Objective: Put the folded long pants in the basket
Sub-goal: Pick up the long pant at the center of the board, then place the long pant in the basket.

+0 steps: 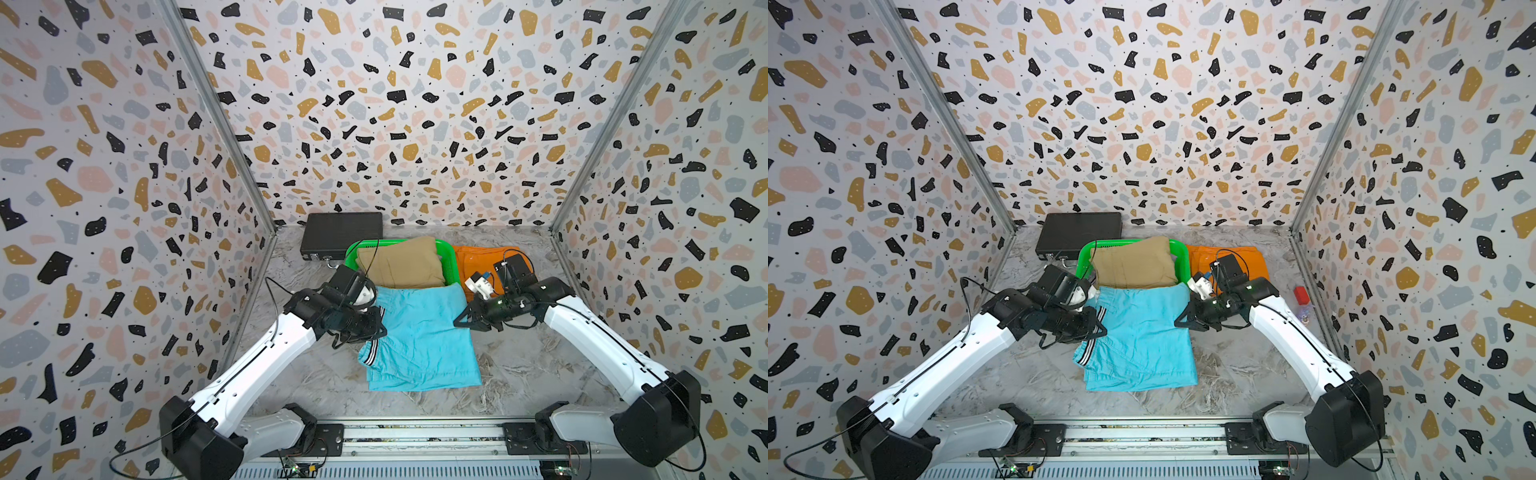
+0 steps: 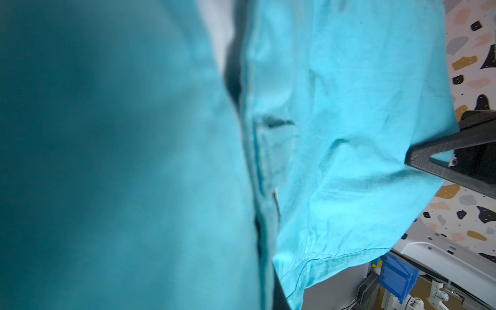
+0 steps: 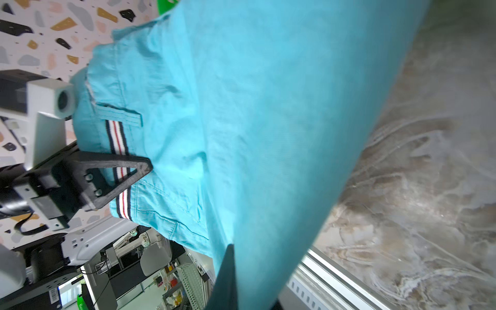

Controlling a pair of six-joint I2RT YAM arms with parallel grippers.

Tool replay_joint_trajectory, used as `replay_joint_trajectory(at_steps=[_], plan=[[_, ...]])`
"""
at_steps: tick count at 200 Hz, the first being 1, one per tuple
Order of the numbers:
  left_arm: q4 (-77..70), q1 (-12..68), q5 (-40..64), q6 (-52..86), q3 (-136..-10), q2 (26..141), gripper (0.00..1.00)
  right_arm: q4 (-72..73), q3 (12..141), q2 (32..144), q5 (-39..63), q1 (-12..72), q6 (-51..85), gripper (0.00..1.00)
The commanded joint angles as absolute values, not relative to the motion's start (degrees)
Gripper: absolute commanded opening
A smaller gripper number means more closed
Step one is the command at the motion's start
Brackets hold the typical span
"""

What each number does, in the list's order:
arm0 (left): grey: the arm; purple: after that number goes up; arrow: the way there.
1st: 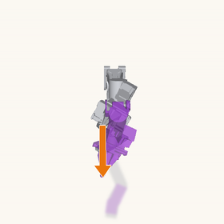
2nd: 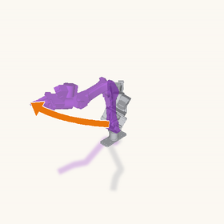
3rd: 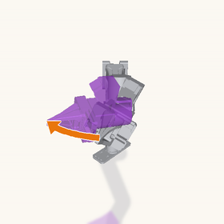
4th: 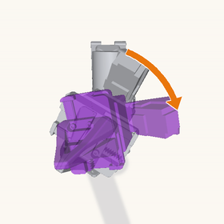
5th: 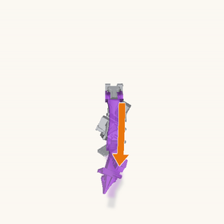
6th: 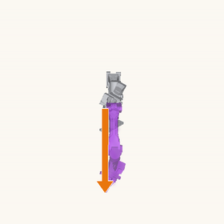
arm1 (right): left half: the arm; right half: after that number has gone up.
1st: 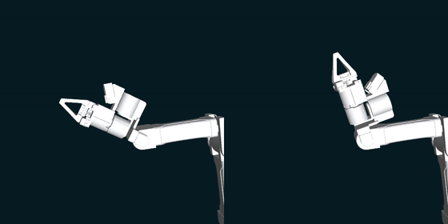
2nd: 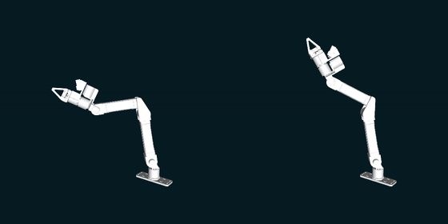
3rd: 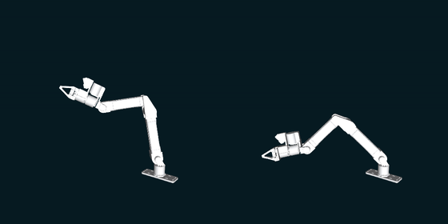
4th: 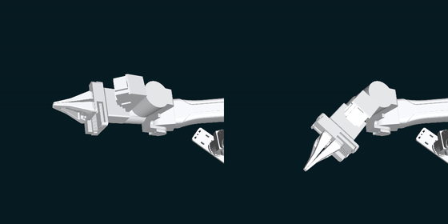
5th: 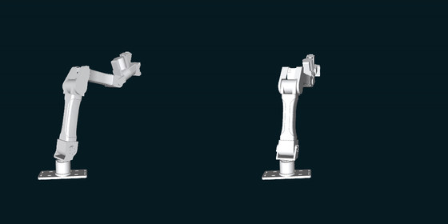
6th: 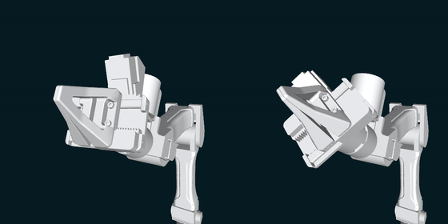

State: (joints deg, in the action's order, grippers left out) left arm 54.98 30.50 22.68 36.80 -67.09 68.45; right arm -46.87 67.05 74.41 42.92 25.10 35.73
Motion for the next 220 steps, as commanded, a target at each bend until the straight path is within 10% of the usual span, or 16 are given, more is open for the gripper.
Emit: replay_joint_trajectory(at_steps=[1,220], plan=[[58.11,27.55,23.61,31.69,-75.69,71.14,0.0,-47.26,74.2,76.43,43.89,24.95,34.19,0.0],[66.88,9.41,29.95,17.14,-128.72,133.24,0.0,-40.58,112.22,122.12,25.96,20.92,27.65,0.0]])
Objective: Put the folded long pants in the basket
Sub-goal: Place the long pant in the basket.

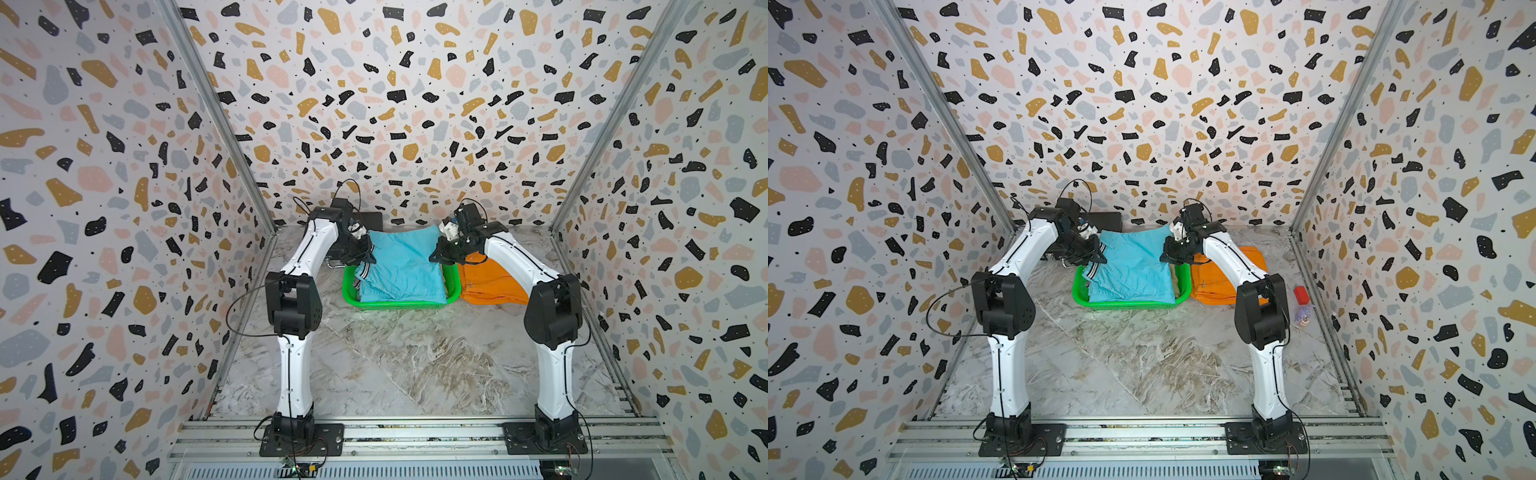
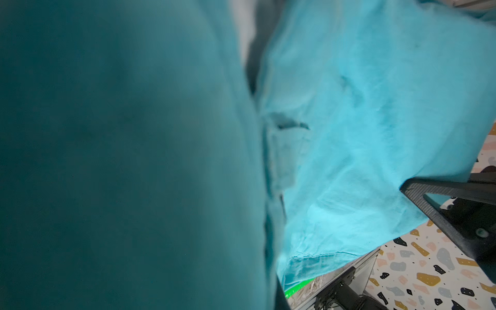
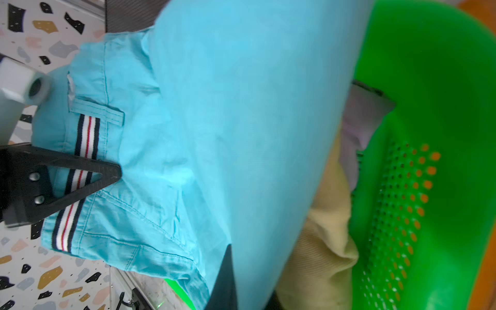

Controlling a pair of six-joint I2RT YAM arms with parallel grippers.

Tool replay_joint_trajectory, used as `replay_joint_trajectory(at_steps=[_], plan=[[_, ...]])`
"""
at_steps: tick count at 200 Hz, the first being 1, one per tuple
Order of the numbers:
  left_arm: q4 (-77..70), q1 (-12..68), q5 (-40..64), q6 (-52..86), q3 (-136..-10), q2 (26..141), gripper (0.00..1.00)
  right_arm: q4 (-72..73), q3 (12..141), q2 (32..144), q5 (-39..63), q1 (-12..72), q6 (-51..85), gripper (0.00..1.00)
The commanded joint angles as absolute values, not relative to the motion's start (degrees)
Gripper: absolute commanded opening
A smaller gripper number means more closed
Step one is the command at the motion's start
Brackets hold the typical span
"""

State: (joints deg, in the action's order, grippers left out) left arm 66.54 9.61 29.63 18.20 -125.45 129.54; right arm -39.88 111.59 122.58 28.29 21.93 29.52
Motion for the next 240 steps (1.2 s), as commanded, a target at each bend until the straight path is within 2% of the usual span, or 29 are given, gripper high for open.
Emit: replay_joint_trajectory(at_steps=[1,55,78,101,131,160,172,189,200,222,240], plan=[[66.88,9.45,29.96,17.18,-128.7,133.46,0.0,-40.55,112.05,122.14,25.9,20.92,27.62,0.0],[65.07,9.32,26.1,17.71,-123.51,134.83,0.0,-40.42,108.0,124.35,21.53,20.92,24.09,0.0],[65.13,9.22,23.33,17.5,-121.28,133.16,0.0,-39.84,106.03,124.21,20.6,21.09,23.67,0.0],[65.08,8.67,19.36,17.89,-117.61,130.91,0.0,-39.83,104.02,123.74,15.45,22.13,21.37,0.0],[64.97,7.43,18.59,19.0,-113.87,128.72,0.0,-39.97,103.01,124.83,13.22,23.78,20.13,0.0],[62.91,7.29,17.71,19.48,-111.69,125.24,0.0,-39.87,102.9,122.75,11.65,24.08,20.09,0.26],[62.84,7.34,19.34,19.62,-112.0,123.43,0.31,-40.54,103.5,120.45,11.02,24.04,19.7,0.38],[62.89,7.38,20.47,20.43,-112.6,119.48,0.53,-41.83,104.43,116.47,10.98,23.99,19.83,0.54],[62.81,7.38,20.45,21.26,-112.88,116.26,0.64,-42.65,104.45,113.73,11.16,24.0,20.18,0.59],[62.93,7.38,20.74,22.95,-111.0,109.82,0.67,-43.94,102.37,107.84,14.15,23.99,21.96,0.6],[62.93,7.47,21.12,24.23,-106.71,105.53,0.61,-42.95,97.47,102.92,19.23,24.39,24.81,0.56]])
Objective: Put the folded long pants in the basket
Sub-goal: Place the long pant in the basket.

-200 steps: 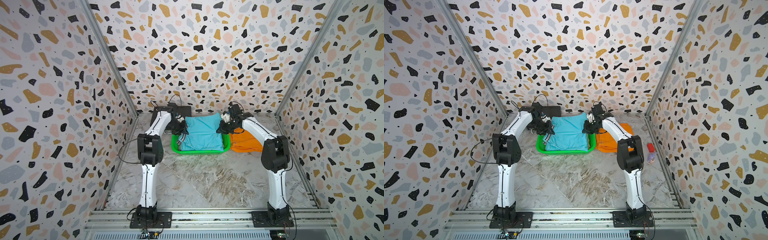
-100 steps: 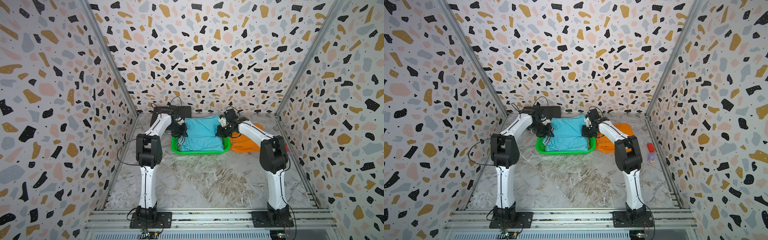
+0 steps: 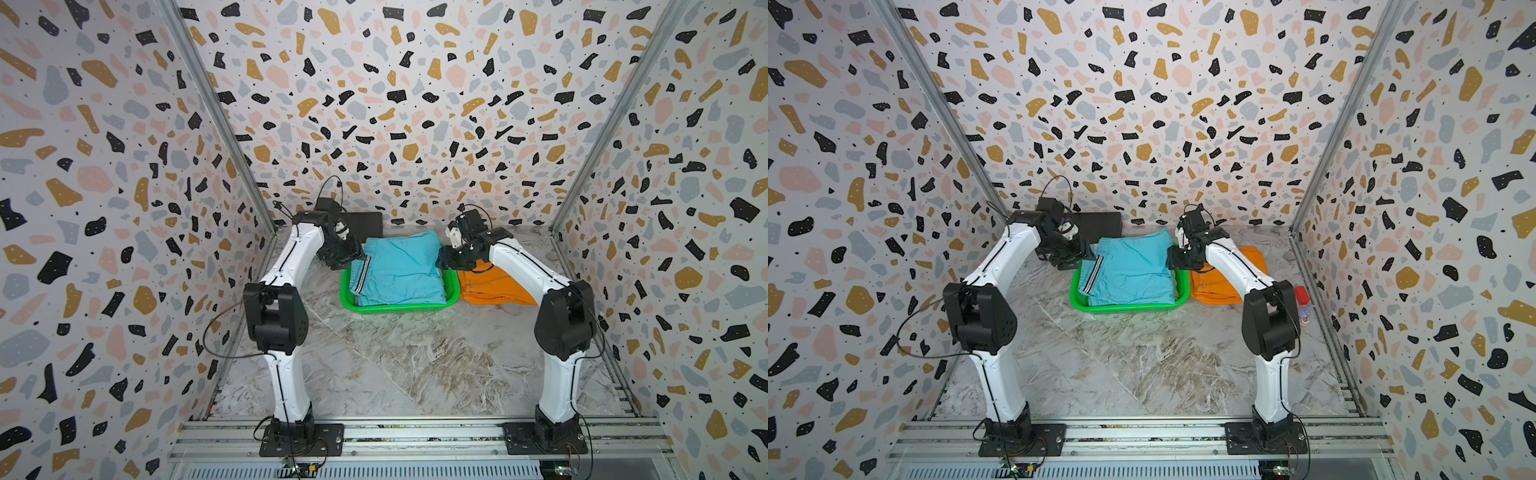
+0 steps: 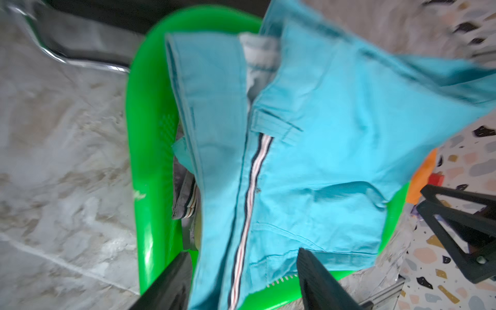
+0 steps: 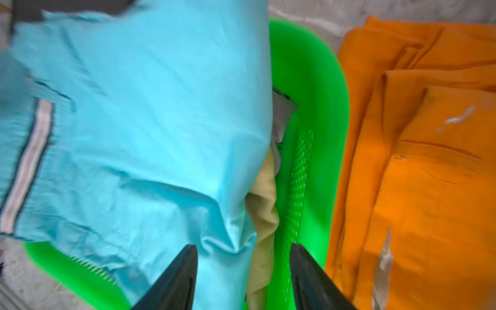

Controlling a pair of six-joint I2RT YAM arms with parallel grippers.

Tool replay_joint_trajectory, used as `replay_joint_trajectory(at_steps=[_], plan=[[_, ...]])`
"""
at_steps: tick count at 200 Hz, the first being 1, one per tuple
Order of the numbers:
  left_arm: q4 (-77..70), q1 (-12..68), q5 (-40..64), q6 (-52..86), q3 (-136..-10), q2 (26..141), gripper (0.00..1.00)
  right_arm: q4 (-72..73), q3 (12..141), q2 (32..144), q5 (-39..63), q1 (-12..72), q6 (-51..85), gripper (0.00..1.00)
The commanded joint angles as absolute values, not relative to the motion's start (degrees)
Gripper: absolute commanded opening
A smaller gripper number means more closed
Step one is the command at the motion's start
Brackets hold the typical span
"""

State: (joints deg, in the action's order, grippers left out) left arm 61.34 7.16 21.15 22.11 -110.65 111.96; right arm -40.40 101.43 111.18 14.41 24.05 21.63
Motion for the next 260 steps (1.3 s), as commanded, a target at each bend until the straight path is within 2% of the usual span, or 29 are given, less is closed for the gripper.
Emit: replay_joint_trajectory(at_steps=[1,25,57,76,103,126,149,176,199,227,260], plan=[[62.93,7.47,21.19,24.33,-106.44,105.28,0.61,-42.83,96.99,102.61,19.46,24.46,24.97,0.55],[60.25,8.31,25.13,24.55,-99.94,103.27,0.55,-38.37,88.22,98.87,24.2,26.56,27.36,0.52],[53.91,9.88,31.02,25.38,-94.47,105.98,0.5,-37.03,86.38,104.51,27.7,28.94,27.96,0.42],[50.03,10.02,31.89,26.0,-91.62,109.47,0.5,-35.84,86.08,108.02,26.61,29.03,28.02,0.37],[50.63,9.76,30.48,25.64,-91.08,115.76,0.44,-39.06,87.39,112.92,22.46,29.03,25.87,0.32],[50.73,9.51,27.88,25.99,-88.78,115.05,0.43,-39.63,85.76,112.22,22.16,29.06,25.84,0.31],[51.29,9.4,26.91,26.66,-88.38,110.4,0.45,-40.89,86.96,107.84,19.6,29.09,25.21,0.35],[56.2,9.36,27.62,26.21,-98.07,107.4,0.49,-43.44,95.2,104.56,17.9,29.05,25.03,0.46],[61.67,9.4,28.33,25.86,-112.3,111.58,0.51,-43.59,104.52,106.07,15.49,29.0,25.66,0.49],[66.0,9.36,30.19,26.59,-129.58,120.67,0.5,-44.97,118.35,114.71,13.09,28.34,25.33,0.42],[65.99,9.07,30.4,27.15,-141.1,131.83,0.49,-44.3,127.5,125.64,7.68,28.04,23.02,0.35]])
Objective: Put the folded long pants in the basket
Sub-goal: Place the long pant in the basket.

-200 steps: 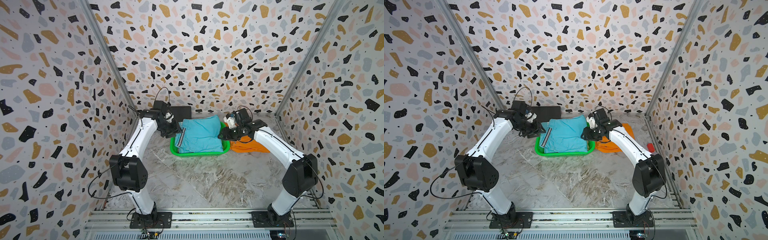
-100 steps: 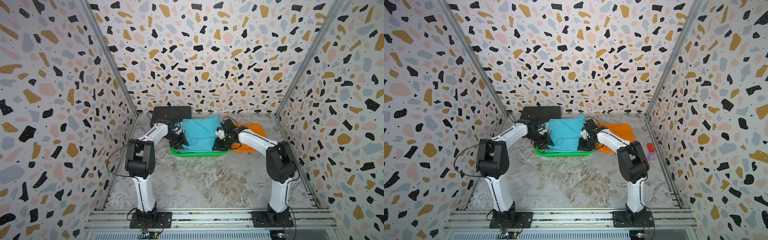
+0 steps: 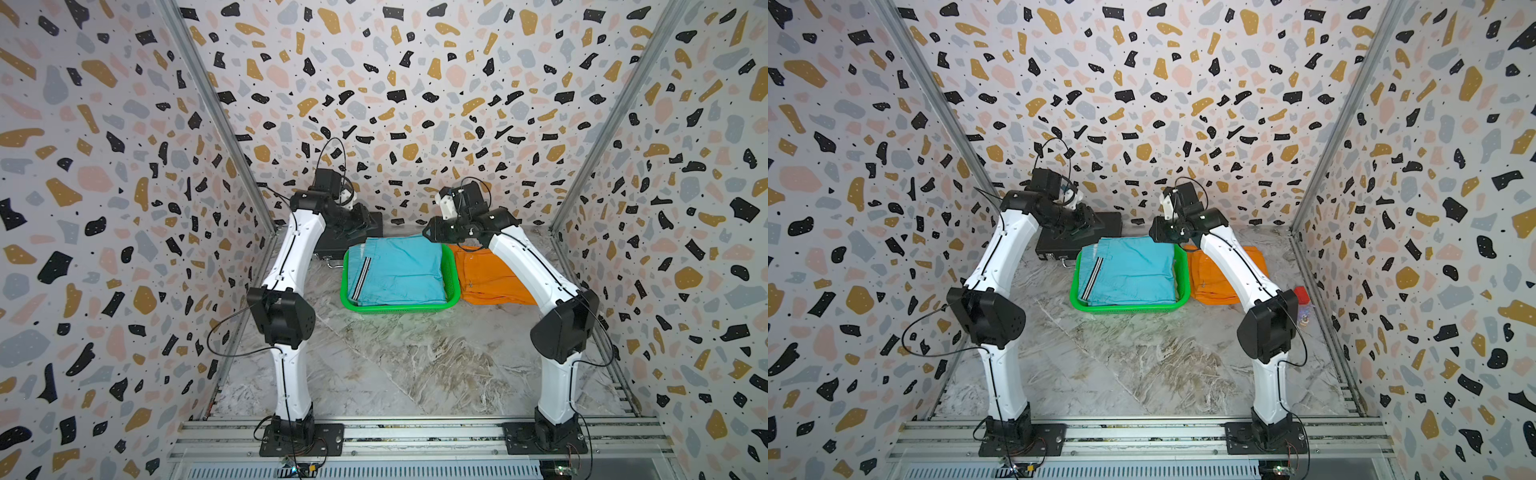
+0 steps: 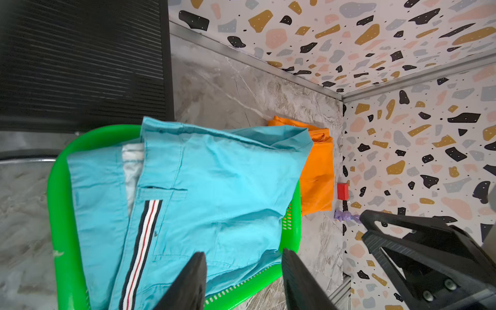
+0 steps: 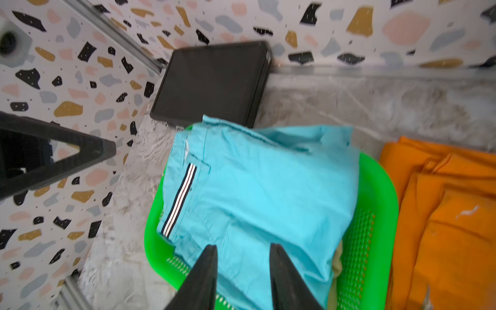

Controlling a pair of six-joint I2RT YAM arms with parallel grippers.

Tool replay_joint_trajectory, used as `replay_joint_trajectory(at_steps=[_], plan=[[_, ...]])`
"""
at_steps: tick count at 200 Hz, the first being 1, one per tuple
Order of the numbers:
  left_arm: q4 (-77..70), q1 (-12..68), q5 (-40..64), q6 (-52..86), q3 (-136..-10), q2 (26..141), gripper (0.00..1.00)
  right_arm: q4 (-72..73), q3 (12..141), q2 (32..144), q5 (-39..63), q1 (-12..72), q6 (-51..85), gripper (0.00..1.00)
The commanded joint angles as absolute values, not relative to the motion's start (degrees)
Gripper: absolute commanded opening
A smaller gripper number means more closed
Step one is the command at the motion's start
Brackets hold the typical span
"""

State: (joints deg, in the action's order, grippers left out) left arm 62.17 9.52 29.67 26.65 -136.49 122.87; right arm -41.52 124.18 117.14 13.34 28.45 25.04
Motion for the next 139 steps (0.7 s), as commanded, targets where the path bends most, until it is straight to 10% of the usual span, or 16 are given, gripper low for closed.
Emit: replay_joint_trajectory(at_steps=[1,103,139], plan=[[66.0,9.06,30.45,27.15,-141.3,132.18,0.49,-44.3,127.78,125.97,7.53,27.99,22.93,0.35],[61.24,8.66,26.93,24.83,-130.13,141.37,0.45,-43.36,114.59,132.56,5.62,27.54,24.0,0.3],[61.17,8.35,27.67,26.12,-128.13,136.96,0.46,-43.27,115.21,128.08,5.97,27.01,24.16,0.44]])
